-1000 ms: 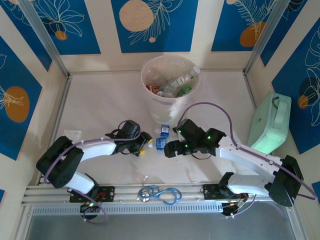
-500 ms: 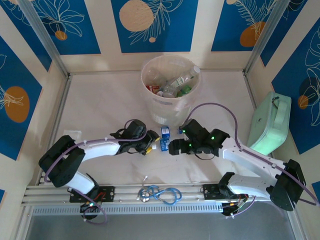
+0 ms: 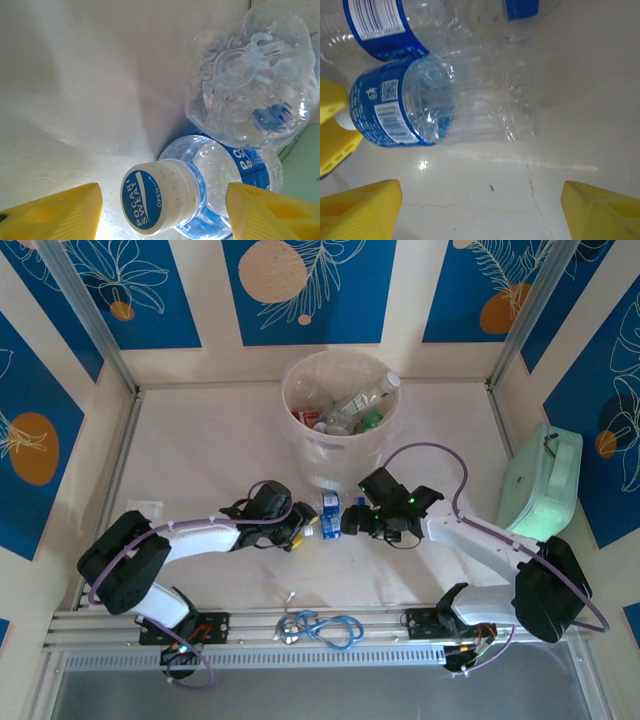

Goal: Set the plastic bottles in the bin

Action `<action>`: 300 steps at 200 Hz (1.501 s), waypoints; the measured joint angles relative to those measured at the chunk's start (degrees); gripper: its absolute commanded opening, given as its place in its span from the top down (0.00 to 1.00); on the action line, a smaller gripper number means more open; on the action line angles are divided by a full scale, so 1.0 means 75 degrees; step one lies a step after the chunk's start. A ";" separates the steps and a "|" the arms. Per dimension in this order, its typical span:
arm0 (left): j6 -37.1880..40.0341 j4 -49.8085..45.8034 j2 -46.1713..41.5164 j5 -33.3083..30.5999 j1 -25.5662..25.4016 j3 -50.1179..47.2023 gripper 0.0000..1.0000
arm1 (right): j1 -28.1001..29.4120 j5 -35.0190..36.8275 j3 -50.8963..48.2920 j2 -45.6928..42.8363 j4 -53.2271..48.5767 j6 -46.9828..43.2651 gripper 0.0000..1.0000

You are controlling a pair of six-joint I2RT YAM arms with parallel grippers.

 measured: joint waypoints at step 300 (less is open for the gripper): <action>-0.0102 0.0519 -0.0615 0.0344 -0.0006 -0.0254 0.77 | -0.0740 -0.0157 0.0143 -0.2218 -0.1411 0.0425 0.34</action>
